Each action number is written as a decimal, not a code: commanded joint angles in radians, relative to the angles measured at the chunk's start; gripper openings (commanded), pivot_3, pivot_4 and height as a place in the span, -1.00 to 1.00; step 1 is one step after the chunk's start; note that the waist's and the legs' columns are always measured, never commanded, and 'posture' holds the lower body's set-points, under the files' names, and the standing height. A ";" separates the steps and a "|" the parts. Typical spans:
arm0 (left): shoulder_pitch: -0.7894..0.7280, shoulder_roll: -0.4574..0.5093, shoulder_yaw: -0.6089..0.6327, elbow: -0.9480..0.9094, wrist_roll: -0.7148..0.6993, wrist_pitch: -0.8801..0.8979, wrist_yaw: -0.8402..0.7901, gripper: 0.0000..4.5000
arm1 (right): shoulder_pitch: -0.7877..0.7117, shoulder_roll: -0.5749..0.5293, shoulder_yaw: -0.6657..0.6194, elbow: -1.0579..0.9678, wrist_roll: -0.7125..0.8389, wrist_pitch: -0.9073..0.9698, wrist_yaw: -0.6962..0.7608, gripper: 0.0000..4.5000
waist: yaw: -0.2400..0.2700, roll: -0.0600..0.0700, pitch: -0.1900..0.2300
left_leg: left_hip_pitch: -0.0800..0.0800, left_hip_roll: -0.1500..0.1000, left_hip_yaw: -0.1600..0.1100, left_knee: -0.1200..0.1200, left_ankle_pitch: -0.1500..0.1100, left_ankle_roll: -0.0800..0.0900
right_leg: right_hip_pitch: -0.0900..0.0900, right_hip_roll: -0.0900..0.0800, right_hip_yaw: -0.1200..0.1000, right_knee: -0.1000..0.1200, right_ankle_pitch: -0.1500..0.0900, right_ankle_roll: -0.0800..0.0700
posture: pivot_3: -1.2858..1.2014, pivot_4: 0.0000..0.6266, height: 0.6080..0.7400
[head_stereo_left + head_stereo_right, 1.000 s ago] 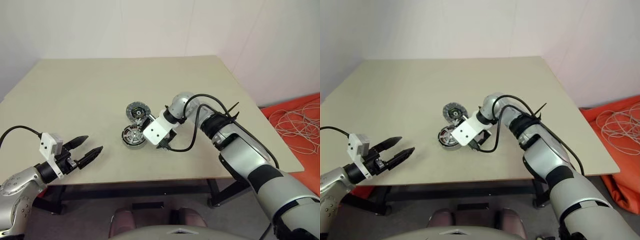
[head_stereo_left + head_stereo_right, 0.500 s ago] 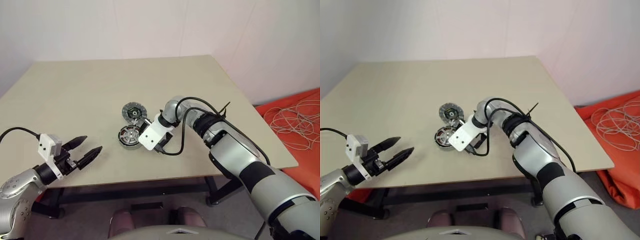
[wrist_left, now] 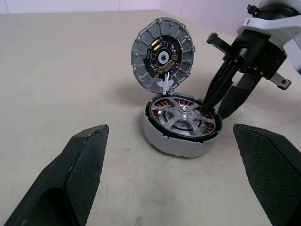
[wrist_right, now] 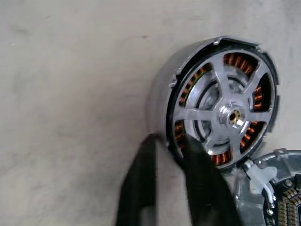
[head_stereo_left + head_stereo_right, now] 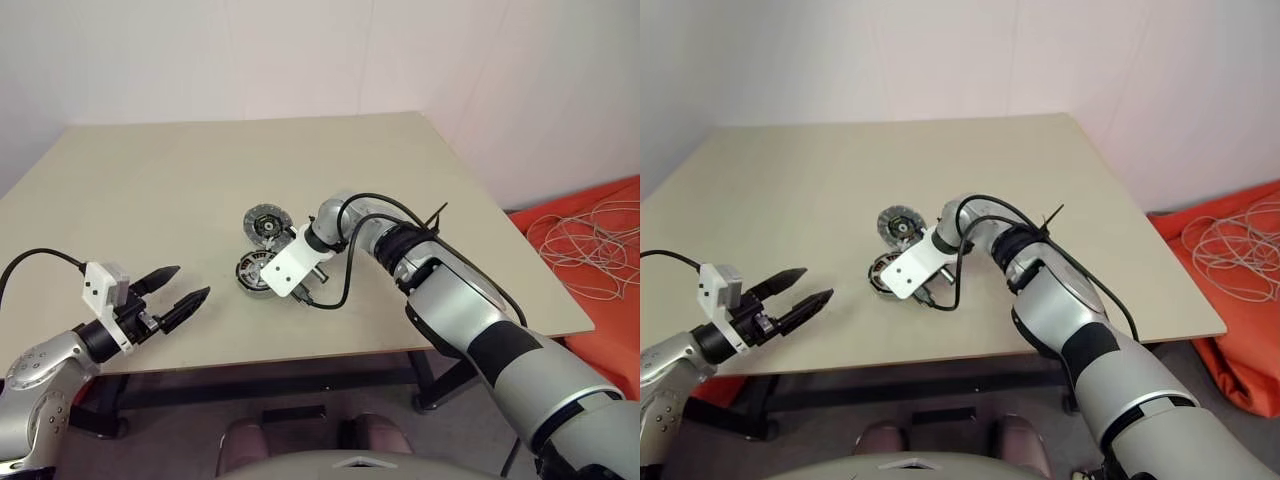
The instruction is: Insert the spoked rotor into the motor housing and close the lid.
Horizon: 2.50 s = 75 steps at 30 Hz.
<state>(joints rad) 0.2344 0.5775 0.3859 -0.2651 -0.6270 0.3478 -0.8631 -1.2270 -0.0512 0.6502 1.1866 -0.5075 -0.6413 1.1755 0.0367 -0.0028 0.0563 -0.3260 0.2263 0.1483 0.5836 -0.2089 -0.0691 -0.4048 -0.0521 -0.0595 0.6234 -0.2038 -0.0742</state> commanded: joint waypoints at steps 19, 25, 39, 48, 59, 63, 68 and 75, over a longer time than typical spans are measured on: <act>-0.023 -0.021 -0.013 -0.007 0.011 -0.030 0.005 1.00 | 0.204 0.022 -0.182 -0.712 0.185 1.056 0.165 -1.00 | 0.011 -0.001 0.003 | -0.005 0.004 0.000 0.000 0.001 -0.002 | -0.003 0.004 0.000 -0.001 0.000 -0.002 | 0.03 -1.00 1.00; -0.038 -0.016 -0.019 0.011 0.015 -0.031 -0.004 1.00 | 0.280 -0.113 -0.128 -0.981 0.197 1.231 0.214 -1.00 | 0.032 -0.001 0.003 | -0.005 0.003 -0.001 -0.001 0.001 -0.002 | -0.003 0.003 0.000 -0.004 0.000 -0.001 | 0.03 -1.00 1.00; -0.088 -0.014 -0.046 0.055 0.028 -0.037 -0.020 1.00 | 0.318 -0.229 -0.048 -1.052 0.218 1.270 0.159 -1.00 | 0.034 -0.001 0.003 | -0.002 0.003 0.000 -0.001 0.003 -0.005 | -0.002 0.003 0.000 -0.001 -0.004 0.005 | 0.03 -1.00 1.00; -0.081 -0.016 -0.041 0.049 0.030 -0.039 -0.020 1.00 | 0.279 -0.180 -0.071 -1.111 0.302 1.405 0.151 0.24 | 0.034 -0.001 0.003 | -0.002 0.003 0.000 -0.001 0.003 -0.005 | -0.002 0.003 0.000 -0.001 -0.004 0.005 | 0.03 -1.00 1.00; -0.094 -0.016 -0.049 0.052 0.031 -0.036 -0.021 1.00 | 0.091 -0.140 -0.339 -1.200 0.597 1.588 0.093 0.99 | 0.035 -0.001 0.003 | -0.001 0.003 0.000 -0.001 0.003 -0.005 | -0.001 0.003 0.000 -0.001 -0.004 0.005 | 0.03 -1.00 1.00; -0.094 -0.017 -0.050 0.049 0.030 -0.036 -0.019 1.00 | 0.021 -0.163 -0.510 -1.005 0.622 1.439 -0.072 0.99 | 0.037 -0.002 0.002 | 0.000 0.003 -0.001 -0.001 0.003 -0.005 | 0.000 0.003 0.000 -0.001 -0.004 0.005 | 0.03 -1.00 1.00; -0.079 -0.014 -0.040 0.043 0.025 -0.035 -0.020 1.00 | 0.131 -0.338 -0.525 -0.820 0.559 1.213 -0.134 0.99 | 0.045 -0.007 -0.001 | 0.006 0.000 -0.001 -0.001 0.003 -0.005 | 0.005 0.002 0.000 -0.004 -0.004 0.006 | 0.03 -1.00 1.00; -0.065 0.006 -0.027 0.048 0.033 -0.021 -0.005 1.00 | 0.423 -0.554 -0.345 -0.835 0.450 1.007 0.007 0.11 | 0.042 -0.001 0.002 | -0.001 0.000 -0.001 -0.002 0.002 -0.003 | 0.002 0.002 0.000 -0.004 -0.001 0.001 | 0.03 -1.00 1.00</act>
<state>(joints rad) 0.1748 0.5681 0.3362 -0.1999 -0.5900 0.3281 -0.8717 -0.8017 -0.5961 0.2812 0.4143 -0.0478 0.4133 1.1462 0.0789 -0.0040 0.0587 -0.3288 0.2260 0.1476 0.5813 -0.2069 -0.0722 -0.4052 -0.0499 -0.0591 0.6194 -0.2049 -0.0738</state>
